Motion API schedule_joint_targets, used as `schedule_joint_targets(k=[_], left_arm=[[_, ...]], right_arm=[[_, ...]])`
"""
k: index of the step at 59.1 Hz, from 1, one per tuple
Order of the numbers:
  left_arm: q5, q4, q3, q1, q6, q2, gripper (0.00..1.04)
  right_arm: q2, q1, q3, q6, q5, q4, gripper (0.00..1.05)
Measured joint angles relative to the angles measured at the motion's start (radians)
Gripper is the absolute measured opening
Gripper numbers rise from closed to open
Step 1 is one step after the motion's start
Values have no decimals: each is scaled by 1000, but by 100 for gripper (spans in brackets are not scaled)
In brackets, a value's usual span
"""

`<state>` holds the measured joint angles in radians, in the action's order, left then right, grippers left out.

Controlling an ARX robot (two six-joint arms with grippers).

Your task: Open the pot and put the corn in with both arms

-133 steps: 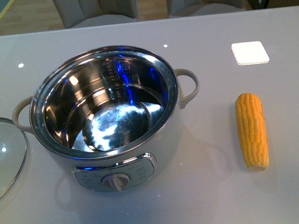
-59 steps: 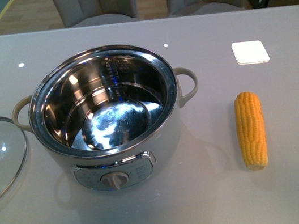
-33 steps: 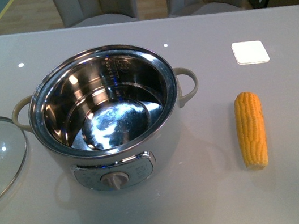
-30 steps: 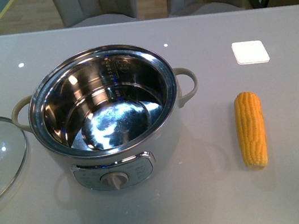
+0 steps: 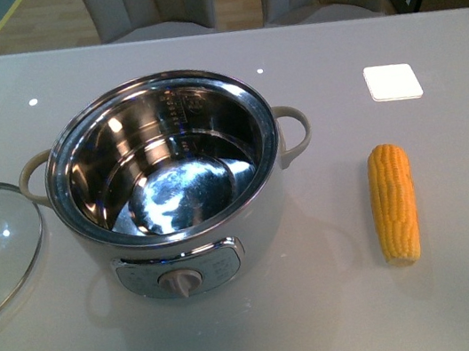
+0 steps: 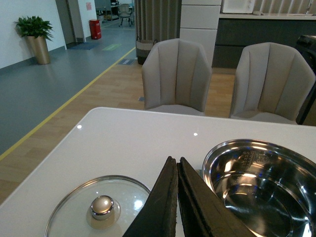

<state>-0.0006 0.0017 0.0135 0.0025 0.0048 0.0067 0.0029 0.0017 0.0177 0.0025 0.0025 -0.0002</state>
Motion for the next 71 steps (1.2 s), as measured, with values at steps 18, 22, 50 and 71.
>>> schedule_joint_targets(k=[18, 22, 50, 71], left_arm=[[1, 0, 0, 0, -2, -1, 37], [0, 0, 0, 0, -2, -1, 49], [0, 0, 0, 0, -3, -1, 98], [0, 0, 0, 0, -3, -1, 98]], right_arm=[[290, 27, 192, 148, 27, -451, 96], [389, 46, 227, 193, 31, -564, 96], [1084, 208, 353, 249, 76, -62, 96], [1649, 224, 521, 264, 69, 197, 96]])
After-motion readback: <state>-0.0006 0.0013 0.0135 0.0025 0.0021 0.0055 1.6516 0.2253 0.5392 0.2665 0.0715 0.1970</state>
